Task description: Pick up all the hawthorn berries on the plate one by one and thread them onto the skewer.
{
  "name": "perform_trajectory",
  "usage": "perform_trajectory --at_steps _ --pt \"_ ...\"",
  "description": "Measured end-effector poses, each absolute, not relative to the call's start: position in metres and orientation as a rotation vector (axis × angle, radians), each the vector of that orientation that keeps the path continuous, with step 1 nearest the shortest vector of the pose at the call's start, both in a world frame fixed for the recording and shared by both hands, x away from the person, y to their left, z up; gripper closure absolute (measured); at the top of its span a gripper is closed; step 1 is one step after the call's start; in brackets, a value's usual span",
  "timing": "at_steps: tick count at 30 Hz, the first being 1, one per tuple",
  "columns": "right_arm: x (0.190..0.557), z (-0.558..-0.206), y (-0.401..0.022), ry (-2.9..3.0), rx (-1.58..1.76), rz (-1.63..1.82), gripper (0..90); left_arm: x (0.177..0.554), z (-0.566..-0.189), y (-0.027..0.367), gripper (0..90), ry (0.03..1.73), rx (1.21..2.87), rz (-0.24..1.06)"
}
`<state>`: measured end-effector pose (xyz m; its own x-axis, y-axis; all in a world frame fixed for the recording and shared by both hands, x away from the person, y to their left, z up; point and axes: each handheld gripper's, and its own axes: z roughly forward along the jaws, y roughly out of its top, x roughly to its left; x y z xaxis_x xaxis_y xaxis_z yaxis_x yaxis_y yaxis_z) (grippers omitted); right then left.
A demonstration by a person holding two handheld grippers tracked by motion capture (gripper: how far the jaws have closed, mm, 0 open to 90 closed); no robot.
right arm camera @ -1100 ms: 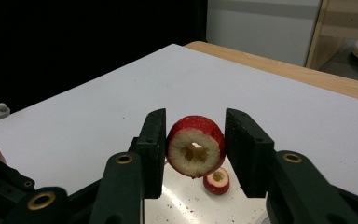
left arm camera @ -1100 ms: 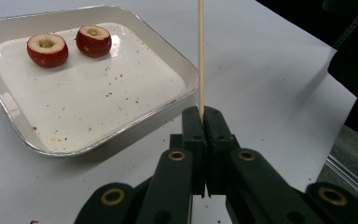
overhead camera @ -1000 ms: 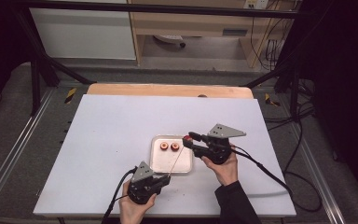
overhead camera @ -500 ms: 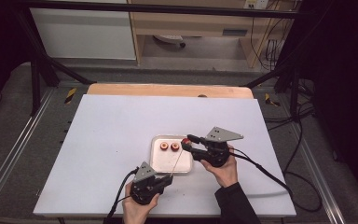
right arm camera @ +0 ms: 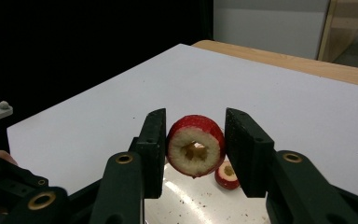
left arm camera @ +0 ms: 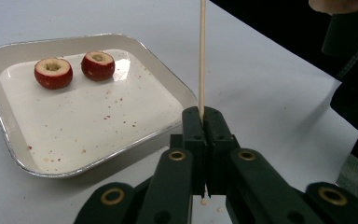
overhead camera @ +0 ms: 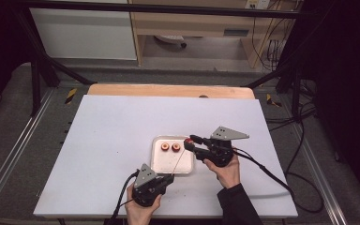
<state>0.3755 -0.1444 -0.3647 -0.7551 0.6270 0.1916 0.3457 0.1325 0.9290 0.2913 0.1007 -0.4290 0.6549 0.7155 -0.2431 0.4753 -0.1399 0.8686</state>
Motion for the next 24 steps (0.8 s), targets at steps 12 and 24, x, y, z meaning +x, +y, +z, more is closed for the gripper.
perform_trajectory --at_steps 12,24 --pt "0.37 -0.3641 -0.1449 2.196 0.845 1.617 60.6 0.2954 -0.4318 0.0948 89.0 0.938 1.863 0.208" --pt "0.3679 -0.364 -0.1446 2.188 0.816 1.617 59.7 0.2879 -0.4339 0.0997 89.1 0.907 1.818 0.287"
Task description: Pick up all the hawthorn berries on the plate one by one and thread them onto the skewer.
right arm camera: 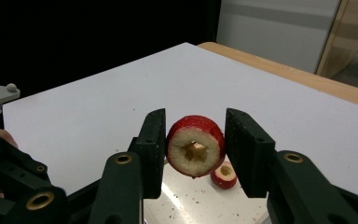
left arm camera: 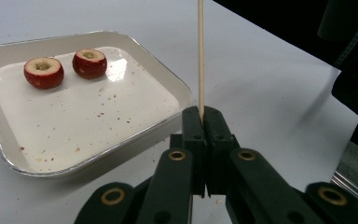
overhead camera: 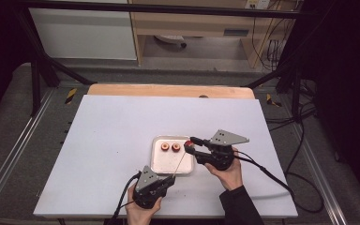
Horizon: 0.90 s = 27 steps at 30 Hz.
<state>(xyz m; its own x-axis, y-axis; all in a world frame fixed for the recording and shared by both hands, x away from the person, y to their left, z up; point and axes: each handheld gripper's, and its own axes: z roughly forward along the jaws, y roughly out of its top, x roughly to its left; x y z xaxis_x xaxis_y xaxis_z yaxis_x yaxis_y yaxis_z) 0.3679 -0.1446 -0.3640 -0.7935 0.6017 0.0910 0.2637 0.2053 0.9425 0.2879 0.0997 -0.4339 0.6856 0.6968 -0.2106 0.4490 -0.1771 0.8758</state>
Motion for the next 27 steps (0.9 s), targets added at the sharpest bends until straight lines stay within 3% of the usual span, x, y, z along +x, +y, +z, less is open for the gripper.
perform_trajectory --at_steps 7,10,27 --pt "0.372 -0.367 -0.147 2.191 0.905 1.646 54.5 0.287 -0.435 0.1 89.1 0.897 1.814 0.312" --pt "0.373 -0.368 -0.148 2.211 0.947 1.686 59.6 0.286 -0.435 0.099 89.1 0.888 1.816 0.321" --pt "0.361 -0.369 -0.135 2.246 0.803 1.613 60.7 0.289 -0.429 0.095 89.0 0.949 1.754 0.228"
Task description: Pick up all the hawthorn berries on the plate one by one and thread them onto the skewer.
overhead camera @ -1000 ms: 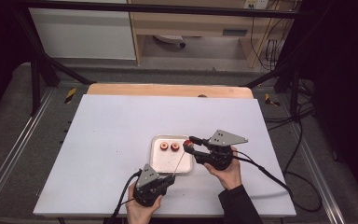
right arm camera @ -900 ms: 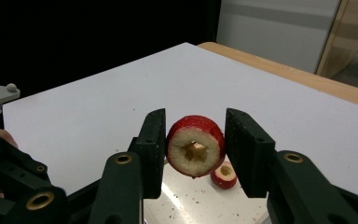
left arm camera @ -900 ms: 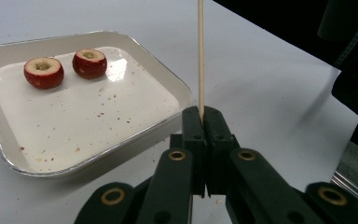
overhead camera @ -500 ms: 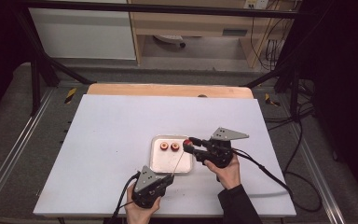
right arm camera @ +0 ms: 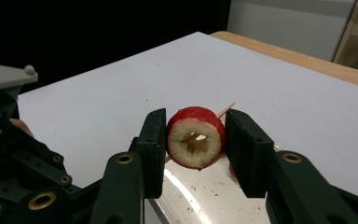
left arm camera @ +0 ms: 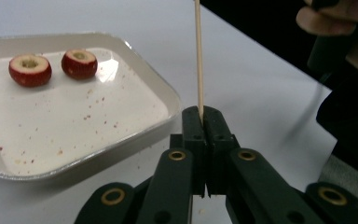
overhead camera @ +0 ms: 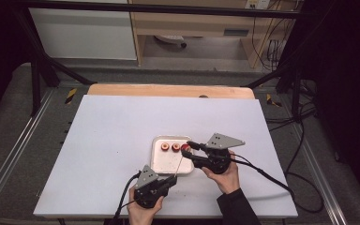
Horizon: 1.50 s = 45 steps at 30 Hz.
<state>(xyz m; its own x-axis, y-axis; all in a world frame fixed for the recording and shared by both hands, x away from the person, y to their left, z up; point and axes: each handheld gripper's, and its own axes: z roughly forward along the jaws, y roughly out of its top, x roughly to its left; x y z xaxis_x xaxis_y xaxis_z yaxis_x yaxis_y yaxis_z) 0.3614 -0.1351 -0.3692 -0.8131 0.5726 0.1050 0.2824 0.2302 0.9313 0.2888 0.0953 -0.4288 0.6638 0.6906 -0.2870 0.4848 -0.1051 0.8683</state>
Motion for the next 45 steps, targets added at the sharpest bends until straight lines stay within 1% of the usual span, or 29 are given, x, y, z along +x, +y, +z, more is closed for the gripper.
perform_trajectory --at_steps 3,13,16,19,21,32,33,35,37,38,40,45 --pt "0.36 -0.373 -0.128 2.293 0.82 1.623 60.6 0.292 -0.423 0.094 88.9 0.959 1.75 0.263" --pt "0.358 -0.377 -0.126 2.27 0.89 1.618 60.5 0.299 -0.426 0.095 89.0 0.946 1.757 0.277" --pt "0.359 -0.377 -0.126 2.324 0.918 1.622 60.6 0.3 -0.424 0.094 89.0 0.926 1.721 0.285" --pt "0.357 -0.384 -0.121 2.374 0.907 1.618 60.6 0.305 -0.42 0.093 89.0 0.951 1.753 0.296" --pt "0.356 -0.389 -0.117 2.377 0.897 1.605 60.5 0.306 -0.421 0.093 88.9 0.95 1.75 0.293" --pt "0.356 -0.391 -0.116 2.373 0.909 1.606 59.4 0.308 -0.424 0.096 88.9 0.935 1.75 0.276" --pt "0.356 -0.39 -0.117 2.373 0.907 1.613 57.2 0.308 -0.424 0.097 88.9 0.937 1.759 0.286" --pt "0.356 -0.387 -0.119 2.337 0.899 1.613 48.2 0.308 -0.425 0.101 88.9 0.942 1.77 0.298" --pt "0.356 -0.384 -0.124 2.313 0.895 1.596 41.5 0.308 -0.426 0.108 88.8 0.948 1.783 0.303" --pt "0.357 -0.383 -0.126 2.302 0.899 1.581 35.8 0.308 -0.426 0.112 88.8 0.954 1.79 0.309" --pt "0.36 -0.384 -0.132 2.287 0.913 1.546 27.6 0.308 -0.428 0.12 88.8 0.964 1.802 0.32" --pt "0.369 -0.391 -0.143 2.33 0.968 1.426 14.5 0.308 -0.428 0.138 88.6 0.983 1.825 0.348"
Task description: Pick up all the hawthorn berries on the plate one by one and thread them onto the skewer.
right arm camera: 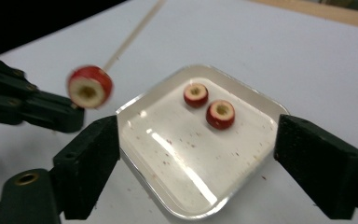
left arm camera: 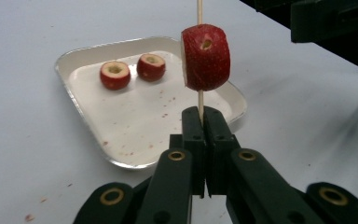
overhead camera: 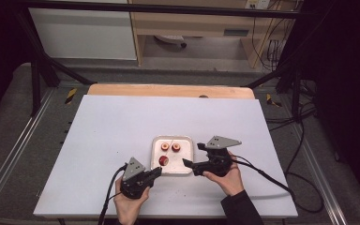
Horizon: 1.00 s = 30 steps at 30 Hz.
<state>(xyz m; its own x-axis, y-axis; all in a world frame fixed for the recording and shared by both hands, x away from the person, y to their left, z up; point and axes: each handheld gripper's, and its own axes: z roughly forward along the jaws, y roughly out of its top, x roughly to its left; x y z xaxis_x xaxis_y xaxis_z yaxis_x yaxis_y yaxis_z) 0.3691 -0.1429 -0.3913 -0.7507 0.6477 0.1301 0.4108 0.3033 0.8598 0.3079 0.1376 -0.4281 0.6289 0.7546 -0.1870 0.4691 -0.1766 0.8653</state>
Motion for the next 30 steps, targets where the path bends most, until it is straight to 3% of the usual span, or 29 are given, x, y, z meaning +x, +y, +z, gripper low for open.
perform_trajectory --at_steps 11,30 --pt "0.405 -0.394 -0.126 2.482 1.031 1.195 10.7 0.303 -0.433 0.157 88.4 0.992 1.853 0.376" --pt "0.456 -0.4 -0.086 2.596 1.16 0.956 25.3 0.305 -0.438 0.169 88.2 0.993 1.861 0.368"
